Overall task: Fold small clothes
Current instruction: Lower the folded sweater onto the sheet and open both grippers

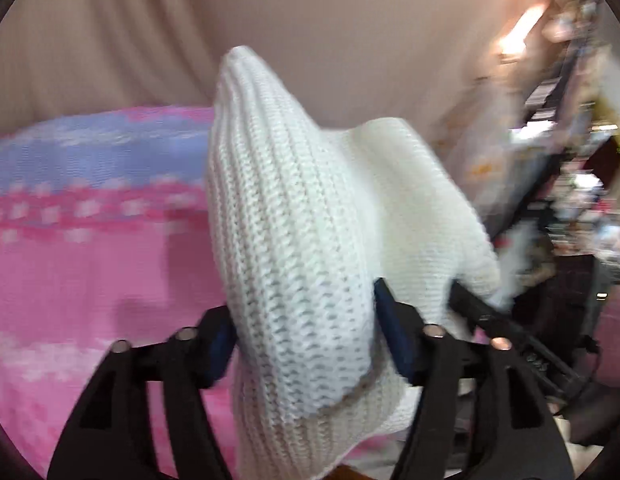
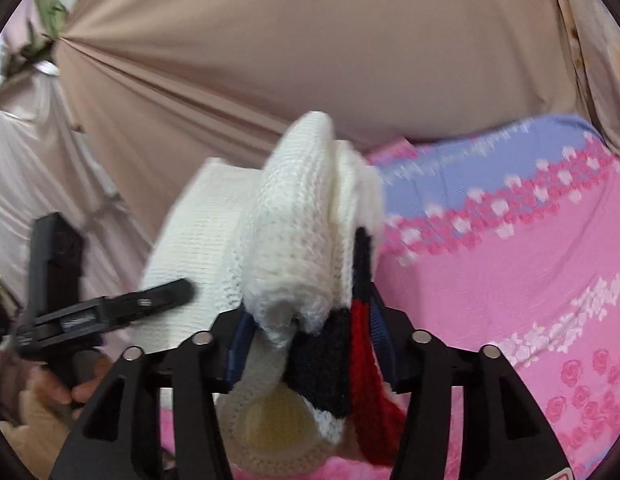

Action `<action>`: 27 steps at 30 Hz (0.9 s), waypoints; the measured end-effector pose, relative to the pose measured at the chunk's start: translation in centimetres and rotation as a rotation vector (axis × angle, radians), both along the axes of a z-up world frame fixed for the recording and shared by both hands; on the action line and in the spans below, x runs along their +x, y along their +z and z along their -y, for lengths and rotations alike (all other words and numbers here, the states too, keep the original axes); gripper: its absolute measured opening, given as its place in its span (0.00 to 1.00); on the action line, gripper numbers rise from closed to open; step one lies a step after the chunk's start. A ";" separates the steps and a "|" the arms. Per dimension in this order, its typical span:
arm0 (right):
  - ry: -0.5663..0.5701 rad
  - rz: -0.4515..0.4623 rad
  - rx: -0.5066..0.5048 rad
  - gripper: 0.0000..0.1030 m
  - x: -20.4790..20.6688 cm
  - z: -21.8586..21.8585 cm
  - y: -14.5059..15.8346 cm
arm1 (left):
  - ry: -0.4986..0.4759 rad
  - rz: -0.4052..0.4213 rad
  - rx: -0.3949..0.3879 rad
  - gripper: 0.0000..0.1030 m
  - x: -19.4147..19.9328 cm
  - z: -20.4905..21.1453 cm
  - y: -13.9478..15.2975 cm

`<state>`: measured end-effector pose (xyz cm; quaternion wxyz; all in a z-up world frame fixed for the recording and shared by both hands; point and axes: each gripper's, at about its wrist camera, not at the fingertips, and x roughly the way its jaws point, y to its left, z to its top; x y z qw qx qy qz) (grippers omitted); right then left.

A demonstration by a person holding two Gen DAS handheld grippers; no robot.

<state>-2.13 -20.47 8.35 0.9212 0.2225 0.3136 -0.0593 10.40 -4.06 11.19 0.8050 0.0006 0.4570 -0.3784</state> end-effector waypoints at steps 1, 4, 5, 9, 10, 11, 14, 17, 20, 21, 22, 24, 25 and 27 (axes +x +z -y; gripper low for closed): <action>-0.057 -0.133 -0.028 0.48 1.9 0.4 -3.2 | 0.038 -0.009 0.062 0.65 1.0 -0.3 -2.1; -0.089 -0.287 0.048 0.16 2.4 0.4 -7.8 | 0.199 -0.112 0.248 0.57 2.8 -2.8 -9.8; -0.063 -0.279 0.069 0.16 1.9 -0.1 -8.2 | 0.228 -0.133 0.257 0.57 2.3 -4.1 -11.0; 0.055 -0.297 -0.043 0.16 1.9 -3.4 -8.1 | 0.229 -0.139 0.249 0.58 0.3 -5.5 -12.6; 0.074 -0.299 -0.048 0.16 2.5 -3.8 -8.2 | 0.223 -0.137 0.252 0.58 0.3 -5.2 -13.0; 0.096 -0.308 -0.055 0.16 3.6 -4.3 -8.5 | 0.216 -0.137 0.259 0.58 0.1 -4.8 -13.4; 0.150 -0.352 -0.085 0.16 6.5 -5.6 -10.5 | 0.205 -0.132 0.306 0.58 0.6 -3.0 -14.2; 0.123 -0.481 -0.184 0.11 8.0 -5.4 -14.3 | 0.211 -0.136 0.385 0.58 0.9 -2.2 -16.8; 0.045 -0.566 -0.140 0.08 6.9 -3.0 -16.8 | 0.239 -0.206 0.456 0.60 1.5 -3.1 -19.8; 0.029 -0.554 -0.140 0.09 6.5 -3.1 -15.9 | 0.258 -0.218 0.430 0.60 1.2 -3.7 -19.8; 0.027 -0.535 -0.150 0.09 6.0 -3.5 -15.0 | 0.269 -0.216 0.419 0.60 1.0 -4.0 -19.6; 0.065 -0.481 -0.154 0.09 5.8 -4.8 -13.3 | 0.276 -0.195 0.425 0.59 0.6 -4.2 -19.1; 0.081 -0.473 -0.173 0.09 6.0 -5.3 -13.2 | 0.276 -0.188 0.425 0.58 0.4 -4.2 -19.0; 0.102 -0.524 -0.253 0.09 6.9 -6.0 -15.1 | 0.282 -0.166 0.431 0.58 0.1 -4.1 -18.5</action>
